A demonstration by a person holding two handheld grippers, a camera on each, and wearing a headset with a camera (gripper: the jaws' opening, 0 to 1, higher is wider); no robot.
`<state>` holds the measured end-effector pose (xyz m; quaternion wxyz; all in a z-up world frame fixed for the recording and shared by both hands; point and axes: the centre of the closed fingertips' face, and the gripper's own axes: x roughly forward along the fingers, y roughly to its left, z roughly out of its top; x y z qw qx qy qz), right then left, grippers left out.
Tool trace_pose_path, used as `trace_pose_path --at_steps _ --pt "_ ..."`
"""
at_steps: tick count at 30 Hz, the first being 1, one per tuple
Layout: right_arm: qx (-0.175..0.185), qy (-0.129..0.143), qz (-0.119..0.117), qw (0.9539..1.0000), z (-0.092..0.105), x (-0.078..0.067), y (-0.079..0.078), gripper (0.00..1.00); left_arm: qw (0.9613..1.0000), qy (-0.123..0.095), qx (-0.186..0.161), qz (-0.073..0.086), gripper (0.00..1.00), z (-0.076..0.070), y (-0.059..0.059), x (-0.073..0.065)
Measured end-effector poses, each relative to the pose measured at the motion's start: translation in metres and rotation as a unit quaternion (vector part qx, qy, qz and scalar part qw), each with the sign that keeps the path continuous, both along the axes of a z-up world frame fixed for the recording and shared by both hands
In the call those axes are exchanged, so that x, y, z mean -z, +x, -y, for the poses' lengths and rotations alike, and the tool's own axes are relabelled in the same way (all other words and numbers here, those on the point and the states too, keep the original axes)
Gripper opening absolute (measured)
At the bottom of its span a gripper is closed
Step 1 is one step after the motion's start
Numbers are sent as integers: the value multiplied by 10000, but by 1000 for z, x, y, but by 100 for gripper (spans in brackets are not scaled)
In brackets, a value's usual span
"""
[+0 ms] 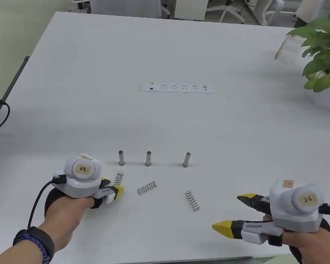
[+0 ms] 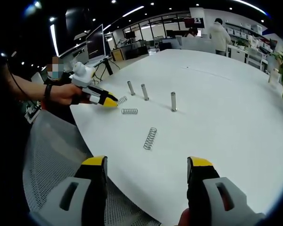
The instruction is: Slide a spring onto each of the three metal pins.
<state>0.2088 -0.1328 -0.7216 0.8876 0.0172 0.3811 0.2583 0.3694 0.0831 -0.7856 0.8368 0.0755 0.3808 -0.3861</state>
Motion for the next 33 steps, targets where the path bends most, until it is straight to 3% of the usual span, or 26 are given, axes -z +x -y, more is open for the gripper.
trace_pose_path --at_steps 7,13,26,33 --pt "-8 3 5 10000 0 -1 0 68 10000 64 -7 -14 12 0 -1 3" --pt "-20 -1 -4 10000 0 0 0 68 9997 214 13 63 3 -4 2 4" --pt "-62 5 7 10000 -2 -2 3 67 9996 225 159 -67 2 -8 -3 4" --pt "-93 25 12 10000 -5 -2 3 67 9995 238 223 -57 2 -15 -6 1"
